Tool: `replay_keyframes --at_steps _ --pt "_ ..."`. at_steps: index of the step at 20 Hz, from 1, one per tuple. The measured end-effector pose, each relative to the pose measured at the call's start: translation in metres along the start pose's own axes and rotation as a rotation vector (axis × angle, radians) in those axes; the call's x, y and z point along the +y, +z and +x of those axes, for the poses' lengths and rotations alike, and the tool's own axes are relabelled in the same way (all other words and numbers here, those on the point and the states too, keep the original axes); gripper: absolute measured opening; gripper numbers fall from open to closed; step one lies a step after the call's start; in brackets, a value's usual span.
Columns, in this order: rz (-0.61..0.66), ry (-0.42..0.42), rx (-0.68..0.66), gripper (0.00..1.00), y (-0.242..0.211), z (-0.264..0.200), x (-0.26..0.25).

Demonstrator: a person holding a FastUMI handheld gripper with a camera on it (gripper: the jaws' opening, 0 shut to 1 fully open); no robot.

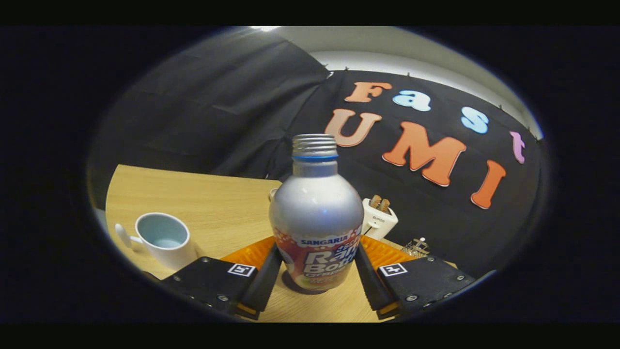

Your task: Take the bottle from table, then pour the juice into the cup, finally place the bottle on the coaster

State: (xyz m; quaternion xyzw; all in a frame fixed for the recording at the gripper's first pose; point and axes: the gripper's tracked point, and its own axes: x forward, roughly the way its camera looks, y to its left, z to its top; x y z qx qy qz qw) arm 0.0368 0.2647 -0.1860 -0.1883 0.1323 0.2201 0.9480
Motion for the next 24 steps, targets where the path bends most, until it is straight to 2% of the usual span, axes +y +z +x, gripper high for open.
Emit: replay_keyframes --at_steps 11,17,24 --pt "0.401 -0.005 0.051 0.78 -0.021 0.019 -0.024" --pt "0.461 -0.012 0.103 0.77 -0.043 0.029 -0.025" --pt "0.470 -0.016 0.160 0.78 -0.071 0.041 -0.024"
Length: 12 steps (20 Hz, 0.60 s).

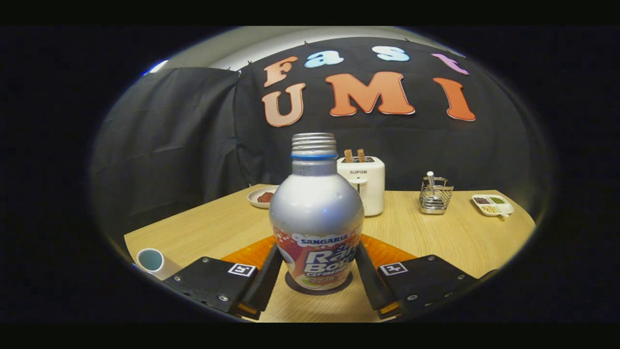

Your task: Take the bottle from table, then pour the juice into the cup, finally place the bottle on the coaster

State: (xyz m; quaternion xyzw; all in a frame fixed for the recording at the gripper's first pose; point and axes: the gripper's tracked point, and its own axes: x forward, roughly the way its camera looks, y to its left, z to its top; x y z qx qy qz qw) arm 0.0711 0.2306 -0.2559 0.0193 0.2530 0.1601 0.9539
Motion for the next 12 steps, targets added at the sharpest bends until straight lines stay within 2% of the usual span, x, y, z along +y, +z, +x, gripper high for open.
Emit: replay_keyframes --at_steps 12 --pt "-0.071 -0.003 0.020 0.78 -0.025 0.021 0.004"
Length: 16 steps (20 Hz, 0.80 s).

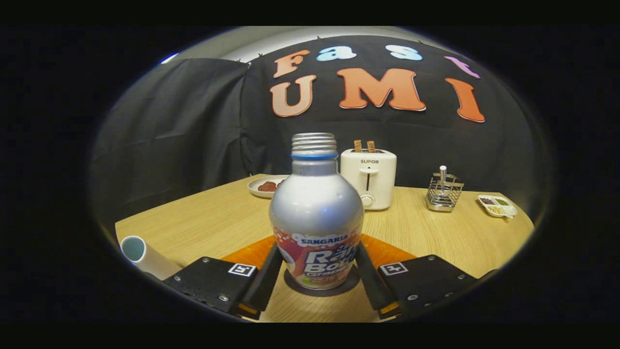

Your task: Take the bottle from table, then pour the juice into the cup, finally place the bottle on the coaster

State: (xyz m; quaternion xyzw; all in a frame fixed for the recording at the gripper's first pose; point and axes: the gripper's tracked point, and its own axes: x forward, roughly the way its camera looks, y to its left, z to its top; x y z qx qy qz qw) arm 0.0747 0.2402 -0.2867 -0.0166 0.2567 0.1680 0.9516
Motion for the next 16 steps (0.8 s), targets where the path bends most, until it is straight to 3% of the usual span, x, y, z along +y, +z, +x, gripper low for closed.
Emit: replay_keyframes --at_steps 6,16 --pt "-0.003 0.008 -0.010 0.78 -0.003 0.004 0.001" --pt "-0.040 -0.012 -0.051 0.91 0.014 -0.019 -0.005"
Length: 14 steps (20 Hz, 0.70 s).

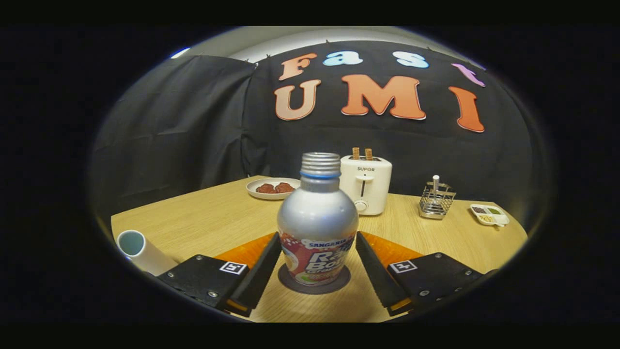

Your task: Take the bottle from table, then pour the juice into the cup, finally place the bottle on the coaster

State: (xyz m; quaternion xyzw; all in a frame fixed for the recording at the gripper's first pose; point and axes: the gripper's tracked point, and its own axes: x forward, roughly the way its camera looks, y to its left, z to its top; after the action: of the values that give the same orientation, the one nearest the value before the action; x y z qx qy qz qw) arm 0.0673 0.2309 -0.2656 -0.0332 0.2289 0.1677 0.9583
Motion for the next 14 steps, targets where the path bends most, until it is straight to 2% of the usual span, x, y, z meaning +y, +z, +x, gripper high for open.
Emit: replay_keyframes --at_steps 6,11,14 --pt "-0.005 -0.010 -0.038 0.93 0.011 -0.033 -0.013" --pt "0.016 0.018 -0.115 0.93 0.045 -0.068 -0.016" --pt "0.023 -0.003 -0.165 0.94 0.064 -0.090 -0.026"
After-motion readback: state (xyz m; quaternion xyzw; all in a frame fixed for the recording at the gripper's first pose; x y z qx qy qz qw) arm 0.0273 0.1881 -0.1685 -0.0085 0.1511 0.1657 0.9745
